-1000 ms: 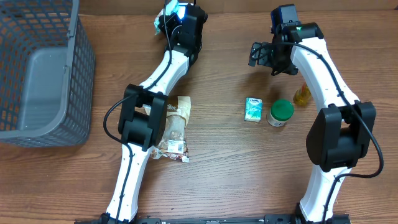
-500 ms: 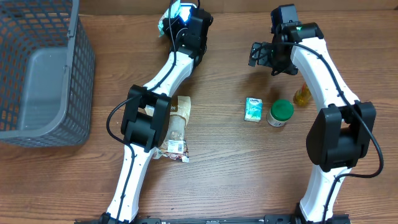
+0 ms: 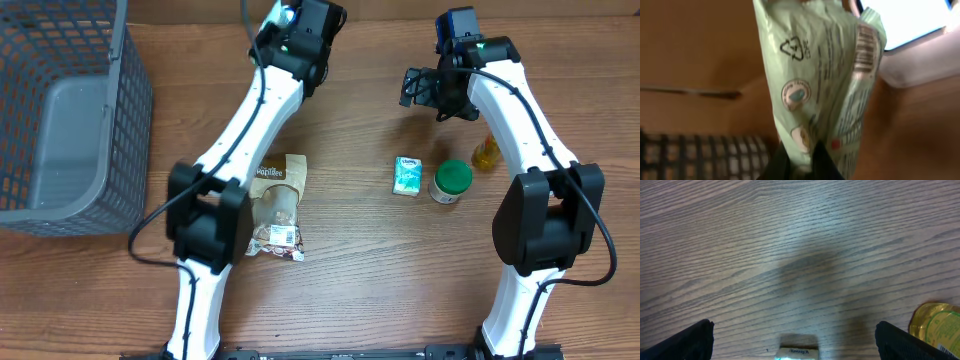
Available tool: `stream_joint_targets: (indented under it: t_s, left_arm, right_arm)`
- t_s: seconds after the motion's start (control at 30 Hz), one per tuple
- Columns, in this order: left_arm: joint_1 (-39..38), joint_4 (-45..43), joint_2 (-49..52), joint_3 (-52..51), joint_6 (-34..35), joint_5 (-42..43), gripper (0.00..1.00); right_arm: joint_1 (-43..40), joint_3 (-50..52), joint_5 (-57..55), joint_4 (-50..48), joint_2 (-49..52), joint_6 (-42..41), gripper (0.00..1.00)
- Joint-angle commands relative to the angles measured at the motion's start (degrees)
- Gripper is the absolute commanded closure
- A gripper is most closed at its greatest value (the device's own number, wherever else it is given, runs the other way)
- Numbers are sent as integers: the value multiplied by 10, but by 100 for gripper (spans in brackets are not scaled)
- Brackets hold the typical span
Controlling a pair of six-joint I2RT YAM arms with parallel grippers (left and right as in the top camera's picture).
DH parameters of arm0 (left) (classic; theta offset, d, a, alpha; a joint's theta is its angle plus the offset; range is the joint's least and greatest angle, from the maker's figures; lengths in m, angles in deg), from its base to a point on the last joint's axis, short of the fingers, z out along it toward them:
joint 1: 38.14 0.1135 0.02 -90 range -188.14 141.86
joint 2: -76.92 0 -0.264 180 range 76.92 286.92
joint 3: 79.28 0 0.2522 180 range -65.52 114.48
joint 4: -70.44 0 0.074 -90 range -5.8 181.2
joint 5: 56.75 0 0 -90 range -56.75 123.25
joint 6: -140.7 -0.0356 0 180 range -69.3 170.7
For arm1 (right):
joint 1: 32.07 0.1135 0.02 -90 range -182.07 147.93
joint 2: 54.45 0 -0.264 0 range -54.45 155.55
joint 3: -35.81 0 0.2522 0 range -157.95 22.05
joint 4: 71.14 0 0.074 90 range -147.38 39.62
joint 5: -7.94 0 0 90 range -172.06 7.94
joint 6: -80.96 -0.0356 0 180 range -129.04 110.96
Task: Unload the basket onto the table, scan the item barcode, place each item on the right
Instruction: 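Hold the wipe packet barcode in front of the scanner, then carry the wipe packet down and place it right of the snack bag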
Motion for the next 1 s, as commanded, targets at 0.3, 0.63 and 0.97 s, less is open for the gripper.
stream_joint_targets:
  t_s: [0.3, 0.63, 0.97]
  left_arm:
    - [-6, 294, -54, -2, 287, 563, 96]
    - [-25, 353, -54, -38, 294, 598, 96]
    - [-63, 273, -54, -161, 351, 601, 96]
  right_arm:
    - [2, -9, -8, -2, -16, 4, 0]
    - [2, -9, -8, -2, -16, 4, 0]
    - [2, -9, -8, -2, -16, 4, 0]
